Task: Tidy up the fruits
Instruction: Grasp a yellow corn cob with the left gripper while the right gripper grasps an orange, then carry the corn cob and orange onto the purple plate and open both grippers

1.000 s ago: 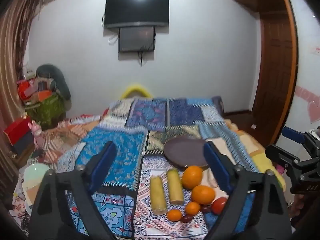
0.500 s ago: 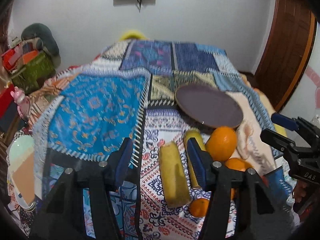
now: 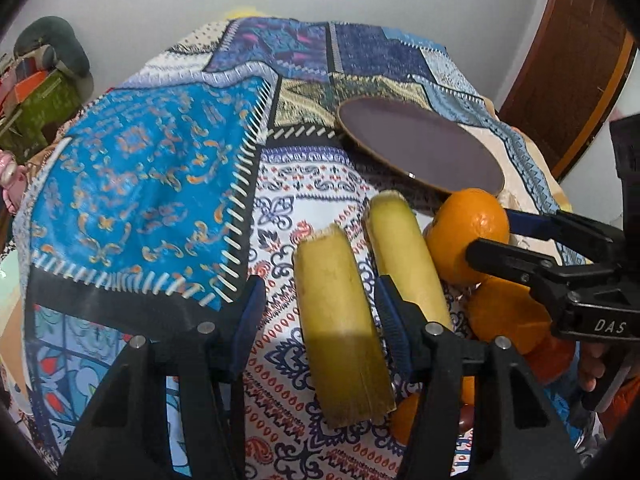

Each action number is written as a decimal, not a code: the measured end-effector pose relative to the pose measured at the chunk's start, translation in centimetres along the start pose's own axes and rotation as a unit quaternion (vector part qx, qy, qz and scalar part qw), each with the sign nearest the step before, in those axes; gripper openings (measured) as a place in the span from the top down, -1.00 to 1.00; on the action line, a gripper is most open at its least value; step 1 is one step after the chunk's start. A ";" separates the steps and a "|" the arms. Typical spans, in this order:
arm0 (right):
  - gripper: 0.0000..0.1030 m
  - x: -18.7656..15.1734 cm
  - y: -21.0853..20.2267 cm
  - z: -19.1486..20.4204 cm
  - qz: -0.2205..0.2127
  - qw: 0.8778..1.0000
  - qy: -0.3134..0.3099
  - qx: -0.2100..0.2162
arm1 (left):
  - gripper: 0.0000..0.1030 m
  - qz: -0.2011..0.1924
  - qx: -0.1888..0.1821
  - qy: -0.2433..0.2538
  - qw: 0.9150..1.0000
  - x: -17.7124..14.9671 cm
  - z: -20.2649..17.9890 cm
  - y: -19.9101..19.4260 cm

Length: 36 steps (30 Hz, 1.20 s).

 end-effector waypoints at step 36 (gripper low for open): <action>-0.27 3.5 -7.6 -0.7 -0.099 0.994 -0.015 -0.037 | 0.28 -0.105 0.006 0.021 0.994 5.6 -2.9 -7.5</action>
Point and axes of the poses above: each gripper's, at about its wrist camera, not at the fingertips, and y roughly the way its jaws point, z to its left, x to its top, the point moved 7 cm from there along y, roughly the way its jaws point, and after that the axes turned 8 degrees about y, right-handed, at the moved point
